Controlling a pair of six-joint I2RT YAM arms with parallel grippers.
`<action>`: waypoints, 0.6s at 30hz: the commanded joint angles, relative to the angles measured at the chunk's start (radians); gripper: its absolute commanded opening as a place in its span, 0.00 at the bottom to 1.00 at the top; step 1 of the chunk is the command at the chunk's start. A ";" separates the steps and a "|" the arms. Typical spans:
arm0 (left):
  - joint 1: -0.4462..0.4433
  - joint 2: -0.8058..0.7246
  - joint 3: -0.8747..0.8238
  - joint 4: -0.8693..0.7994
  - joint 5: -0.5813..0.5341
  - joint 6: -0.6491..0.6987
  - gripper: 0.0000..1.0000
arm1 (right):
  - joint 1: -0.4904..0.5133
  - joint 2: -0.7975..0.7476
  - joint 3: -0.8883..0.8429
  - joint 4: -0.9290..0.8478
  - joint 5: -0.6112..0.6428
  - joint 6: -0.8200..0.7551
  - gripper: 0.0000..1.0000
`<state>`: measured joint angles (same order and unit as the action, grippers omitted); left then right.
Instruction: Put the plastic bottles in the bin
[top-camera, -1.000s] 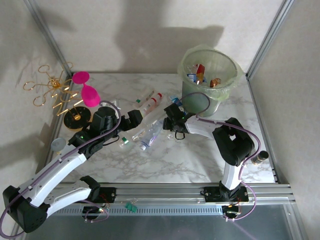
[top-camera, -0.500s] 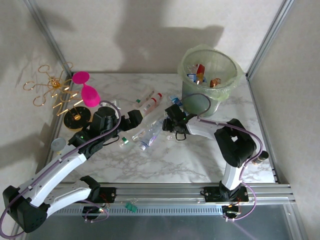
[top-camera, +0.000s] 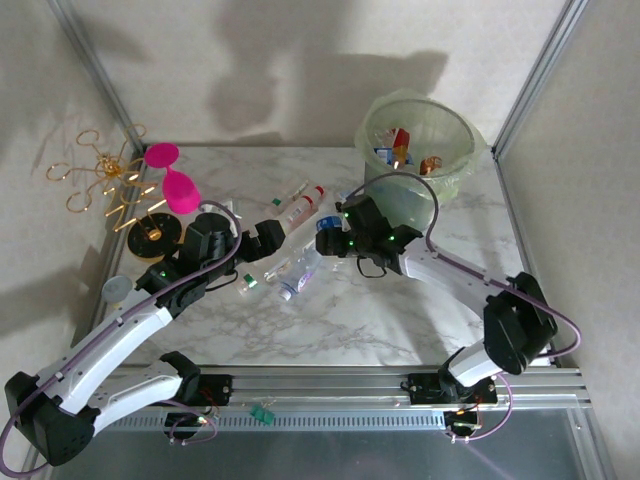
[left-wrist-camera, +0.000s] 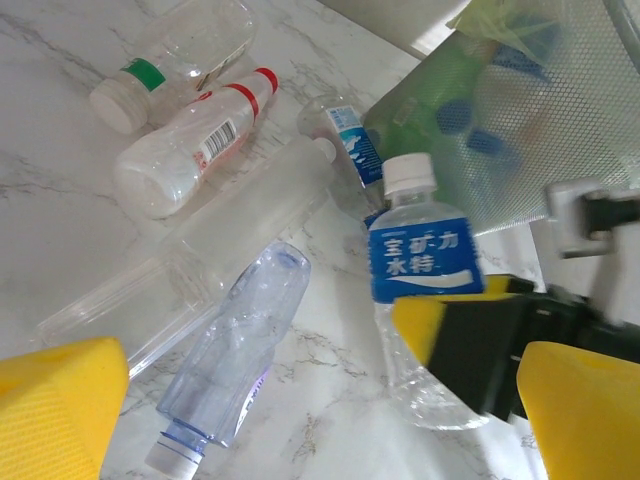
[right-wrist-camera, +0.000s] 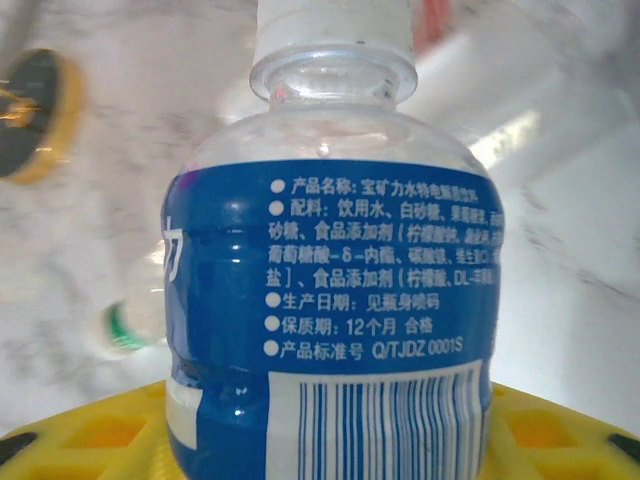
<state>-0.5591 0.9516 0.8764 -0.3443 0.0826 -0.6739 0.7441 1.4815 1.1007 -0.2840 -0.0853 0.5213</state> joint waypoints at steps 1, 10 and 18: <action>-0.002 -0.016 0.013 -0.006 -0.022 0.017 1.00 | 0.012 -0.050 0.089 -0.026 -0.092 -0.043 0.50; -0.012 -0.010 0.025 -0.010 -0.038 0.025 1.00 | -0.003 -0.139 0.274 -0.131 0.038 -0.118 0.48; -0.012 0.002 0.058 -0.016 -0.053 0.046 1.00 | -0.149 -0.132 0.456 -0.194 0.095 -0.153 0.48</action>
<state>-0.5640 0.9520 0.8993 -0.3519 0.0555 -0.6540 0.6308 1.3617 1.5055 -0.4381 -0.0425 0.4034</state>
